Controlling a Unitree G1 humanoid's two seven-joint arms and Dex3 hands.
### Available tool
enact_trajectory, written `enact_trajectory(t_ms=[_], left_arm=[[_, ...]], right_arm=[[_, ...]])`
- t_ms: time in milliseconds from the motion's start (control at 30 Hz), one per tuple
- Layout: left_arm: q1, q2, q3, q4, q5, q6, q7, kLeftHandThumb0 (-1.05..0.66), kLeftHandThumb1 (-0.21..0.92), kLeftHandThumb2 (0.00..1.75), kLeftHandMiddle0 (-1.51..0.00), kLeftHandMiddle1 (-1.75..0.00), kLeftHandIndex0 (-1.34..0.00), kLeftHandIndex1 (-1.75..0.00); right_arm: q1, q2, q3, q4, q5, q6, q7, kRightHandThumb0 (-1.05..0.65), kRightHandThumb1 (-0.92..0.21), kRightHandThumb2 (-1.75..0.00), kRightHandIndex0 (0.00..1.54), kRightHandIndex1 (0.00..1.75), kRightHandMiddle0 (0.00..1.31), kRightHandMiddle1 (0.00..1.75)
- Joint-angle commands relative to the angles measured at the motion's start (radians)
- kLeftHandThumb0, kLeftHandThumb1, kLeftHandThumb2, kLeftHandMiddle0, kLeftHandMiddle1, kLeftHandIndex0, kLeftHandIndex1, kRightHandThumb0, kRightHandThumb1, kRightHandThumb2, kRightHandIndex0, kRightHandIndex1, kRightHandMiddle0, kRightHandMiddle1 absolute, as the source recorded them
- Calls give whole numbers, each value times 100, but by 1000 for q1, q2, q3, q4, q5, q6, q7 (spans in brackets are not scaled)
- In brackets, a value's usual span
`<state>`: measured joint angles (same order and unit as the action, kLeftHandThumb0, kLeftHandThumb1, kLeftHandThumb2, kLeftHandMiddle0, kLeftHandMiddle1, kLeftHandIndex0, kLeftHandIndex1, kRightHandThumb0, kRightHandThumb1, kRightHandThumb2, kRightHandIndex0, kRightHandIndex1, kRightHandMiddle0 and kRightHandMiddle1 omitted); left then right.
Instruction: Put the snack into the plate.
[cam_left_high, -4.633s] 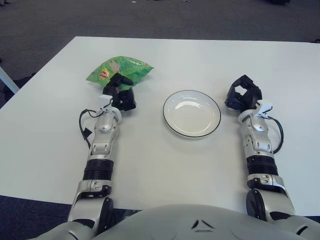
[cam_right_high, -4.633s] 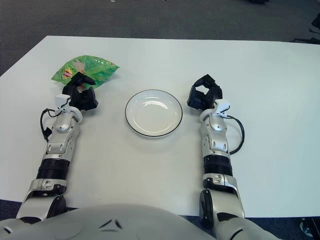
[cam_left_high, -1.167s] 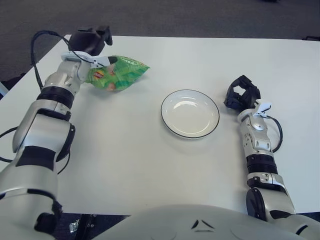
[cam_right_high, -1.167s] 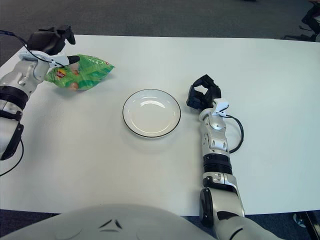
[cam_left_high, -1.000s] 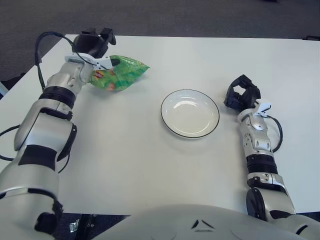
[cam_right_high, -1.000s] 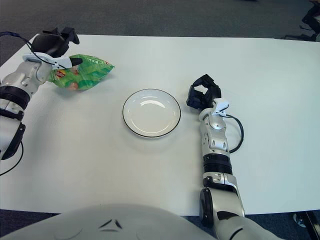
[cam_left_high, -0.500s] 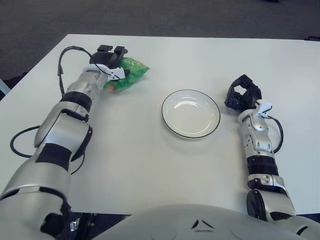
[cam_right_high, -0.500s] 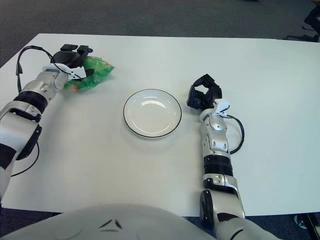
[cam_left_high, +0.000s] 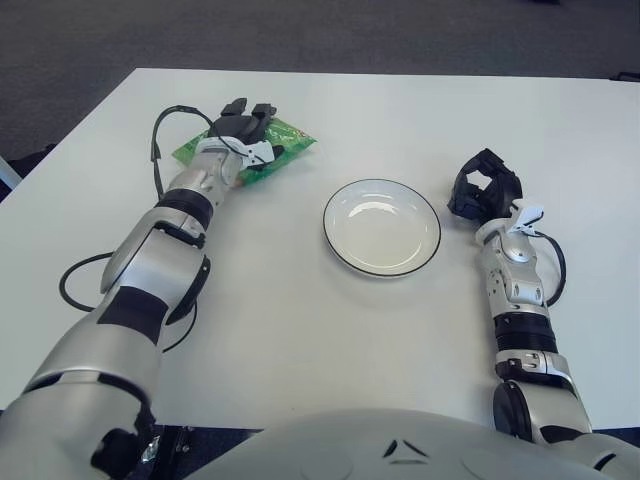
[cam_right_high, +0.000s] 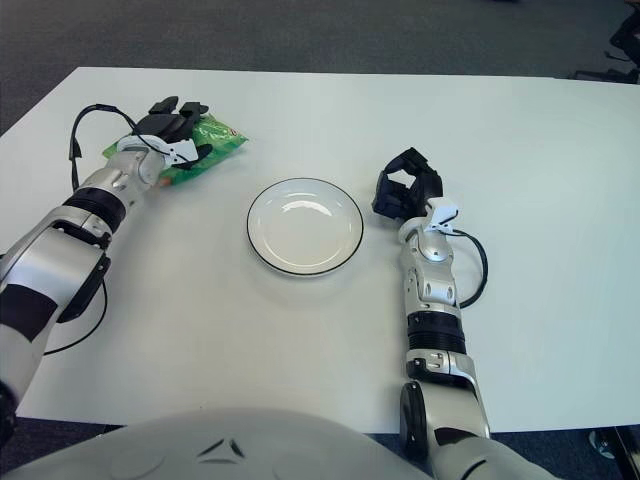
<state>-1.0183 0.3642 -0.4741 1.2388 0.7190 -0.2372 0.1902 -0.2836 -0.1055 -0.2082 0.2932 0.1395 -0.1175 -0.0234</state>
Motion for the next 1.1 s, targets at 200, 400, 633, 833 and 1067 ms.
enact_trajectory(t_ms=[200, 400, 633, 833, 1067], left_arm=[[44, -6, -27, 8, 3, 13, -20, -105, 92, 100, 0, 0, 0, -31], [73, -6, -45, 5, 10, 14, -6, -105, 92, 98, 0, 0, 0, -34], [99, -1, -73, -6, 24, 11, 10, -105, 92, 98, -1, 0, 0, -40], [122, 13, -99, -17, 42, -4, 36, -105, 92, 84, -1, -44, 0, -56], [135, 19, -134, -9, 73, 14, 73, -100, 91, 49, 0, -112, 0, -86]], right_arm=[[116, 37, 1, 20, 9, 12, 5, -50, -27, -137, 132, 175, 65, 175], [122, 38, 2, 5, 12, 19, 8, -50, -27, -138, 133, 175, 65, 175], [129, 38, -1, -16, 15, 33, 7, -50, -26, -138, 133, 175, 66, 175], [133, 35, -5, -30, 16, 48, 12, -50, -26, -138, 133, 175, 66, 175], [136, 32, -9, -38, 17, 53, 17, -50, -26, -139, 133, 175, 66, 175]])
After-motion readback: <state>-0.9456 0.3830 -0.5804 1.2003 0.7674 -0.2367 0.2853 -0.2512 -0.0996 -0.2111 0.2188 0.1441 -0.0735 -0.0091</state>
